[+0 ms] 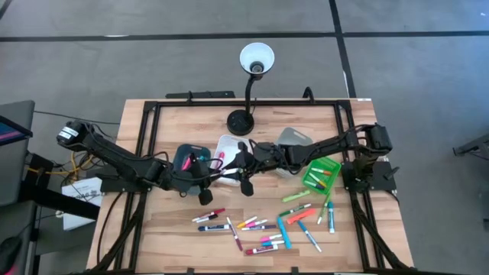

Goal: Pick & Place Markers
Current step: Put the orange mini marker into the green bin

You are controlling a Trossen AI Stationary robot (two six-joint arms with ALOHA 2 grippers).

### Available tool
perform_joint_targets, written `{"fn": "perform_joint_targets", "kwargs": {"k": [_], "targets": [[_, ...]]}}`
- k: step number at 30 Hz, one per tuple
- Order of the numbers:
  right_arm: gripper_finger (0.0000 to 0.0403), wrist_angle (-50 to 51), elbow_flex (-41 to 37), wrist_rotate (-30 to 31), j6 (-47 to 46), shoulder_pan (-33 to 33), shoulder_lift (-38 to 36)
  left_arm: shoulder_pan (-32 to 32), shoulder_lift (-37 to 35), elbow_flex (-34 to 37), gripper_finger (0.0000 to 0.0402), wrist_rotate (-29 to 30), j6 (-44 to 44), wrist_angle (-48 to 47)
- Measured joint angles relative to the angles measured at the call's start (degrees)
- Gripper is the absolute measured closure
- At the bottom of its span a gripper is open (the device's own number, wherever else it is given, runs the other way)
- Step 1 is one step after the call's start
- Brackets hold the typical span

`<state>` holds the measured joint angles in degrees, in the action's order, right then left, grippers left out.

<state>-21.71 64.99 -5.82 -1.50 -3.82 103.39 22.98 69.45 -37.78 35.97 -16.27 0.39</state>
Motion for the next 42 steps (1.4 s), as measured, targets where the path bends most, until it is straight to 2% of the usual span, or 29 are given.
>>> {"fn": "perform_joint_targets", "kwargs": {"k": [10,13,18,23,30,36,42], "targets": [[0.0380,0.21,0.00,0.02,0.02,0.37,0.00,0.02,0.02,0.02,0.0353,0.00,0.85,0.12],[0.0382,0.30,0.00,0.00,0.02,0.36,0.00,0.02,0.04,0.03,0.0353,0.00,0.88,0.12],[0.0361,1.43,0.08,0.00,-0.18,0.28,0.00,0.00,0.09,0.06,0.0341,-0.12,2.48,0.10],[0.0383,4.74,0.07,-0.55,-1.97,0.18,-0.02,-0.07,0.09,0.09,0.0305,-0.95,4.04,0.14],[0.0379,10.08,0.02,-0.17,-6.56,0.18,-0.08,-0.07,0.09,0.09,0.0257,-0.92,4.04,0.15],[0.0378,22.42,-0.09,7.25,-9.49,-0.89,-3.42,-0.07,0.07,0.09,0.0241,-1.05,4.02,0.19],[0.0379,34.03,-0.07,15.92,-11.44,-3.86,-12.45,-0.07,0.07,0.09,0.0243,-1.09,4.01,0.16]]}}
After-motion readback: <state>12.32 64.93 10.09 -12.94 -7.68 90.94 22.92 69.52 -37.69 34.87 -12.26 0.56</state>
